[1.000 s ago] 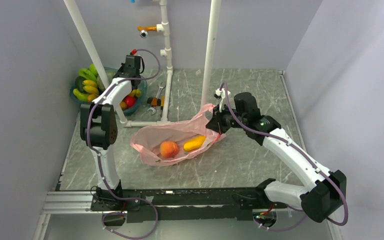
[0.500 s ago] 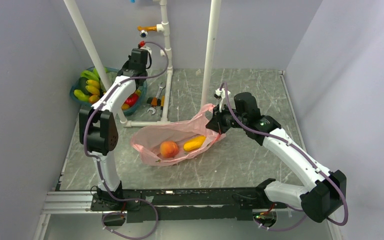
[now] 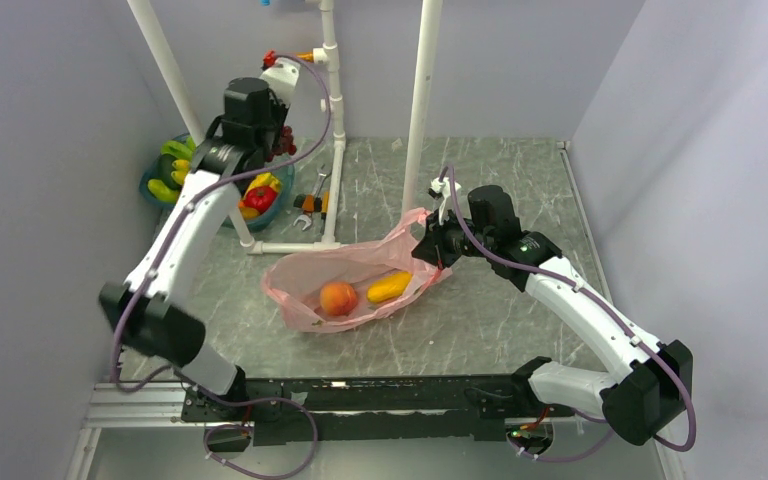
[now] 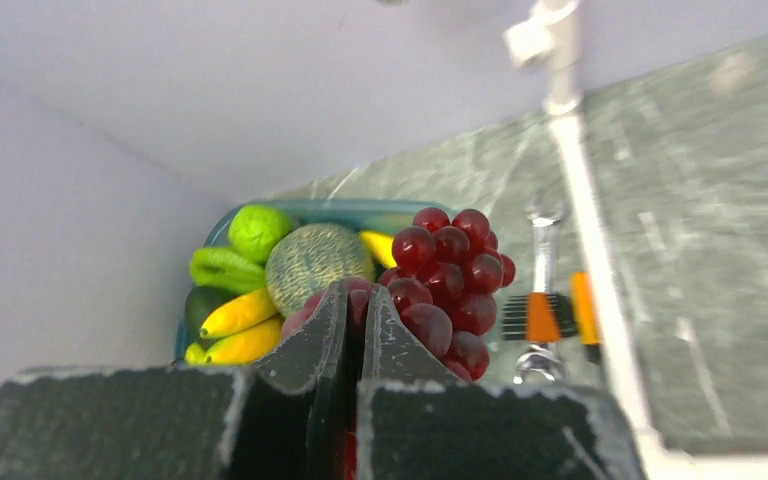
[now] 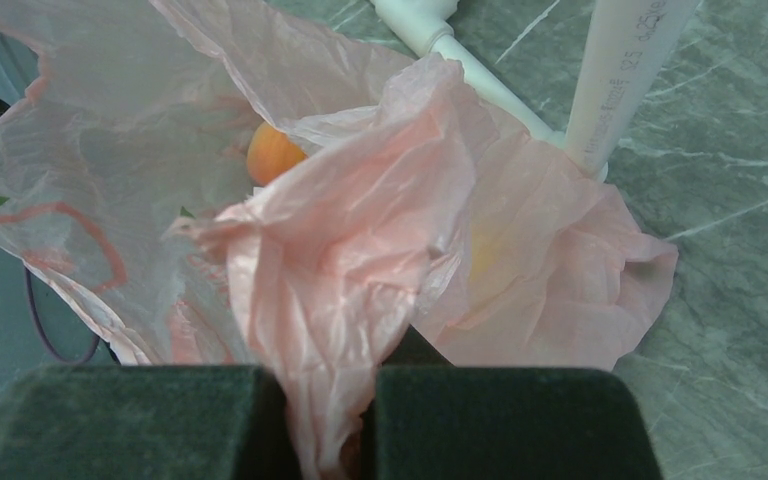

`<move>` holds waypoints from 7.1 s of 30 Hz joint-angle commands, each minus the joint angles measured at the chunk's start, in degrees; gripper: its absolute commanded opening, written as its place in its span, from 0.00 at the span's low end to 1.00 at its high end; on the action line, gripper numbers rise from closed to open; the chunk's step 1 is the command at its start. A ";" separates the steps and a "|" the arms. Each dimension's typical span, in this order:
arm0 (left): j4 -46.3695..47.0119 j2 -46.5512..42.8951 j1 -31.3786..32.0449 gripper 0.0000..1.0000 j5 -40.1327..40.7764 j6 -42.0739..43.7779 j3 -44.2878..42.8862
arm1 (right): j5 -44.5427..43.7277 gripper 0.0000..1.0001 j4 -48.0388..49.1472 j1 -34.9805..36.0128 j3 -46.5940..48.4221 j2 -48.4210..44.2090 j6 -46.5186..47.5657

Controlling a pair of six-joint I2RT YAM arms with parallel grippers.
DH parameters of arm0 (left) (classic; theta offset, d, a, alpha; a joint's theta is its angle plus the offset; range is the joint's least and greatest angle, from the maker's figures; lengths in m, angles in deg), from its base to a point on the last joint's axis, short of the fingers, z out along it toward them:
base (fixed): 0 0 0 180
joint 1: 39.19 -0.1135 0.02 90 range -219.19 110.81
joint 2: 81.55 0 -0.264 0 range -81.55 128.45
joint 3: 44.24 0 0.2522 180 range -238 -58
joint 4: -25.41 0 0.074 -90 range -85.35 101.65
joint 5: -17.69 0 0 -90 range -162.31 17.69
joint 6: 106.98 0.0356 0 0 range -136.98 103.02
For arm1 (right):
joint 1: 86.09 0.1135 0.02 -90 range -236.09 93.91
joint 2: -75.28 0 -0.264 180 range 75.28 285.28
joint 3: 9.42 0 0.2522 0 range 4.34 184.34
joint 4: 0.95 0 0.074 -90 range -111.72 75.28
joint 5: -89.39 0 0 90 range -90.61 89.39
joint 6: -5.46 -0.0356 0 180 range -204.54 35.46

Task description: Place the fake fruits into the plastic bag and tie a complex knot

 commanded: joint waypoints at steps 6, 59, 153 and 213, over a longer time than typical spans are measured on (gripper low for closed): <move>-8.48 -20.06 3.22 0.00 -33.48 -8.47 1.29 | 0.47 0.00 2.54 -0.21 0.46 -1.74 -0.38; -39.21 -36.34 -47.43 0.87 -83.12 12.25 27.11 | 1.55 0.00 2.83 -0.15 0.08 -1.37 -1.10; -4.28 -11.43 -51.85 0.26 -46.40 -6.08 5.37 | 3.17 0.00 1.04 -0.55 -0.49 -2.71 1.70; -55.17 -27.67 18.54 0.99 -74.28 41.33 14.33 | 5.42 0.00 1.89 -0.46 -1.78 -7.18 -2.54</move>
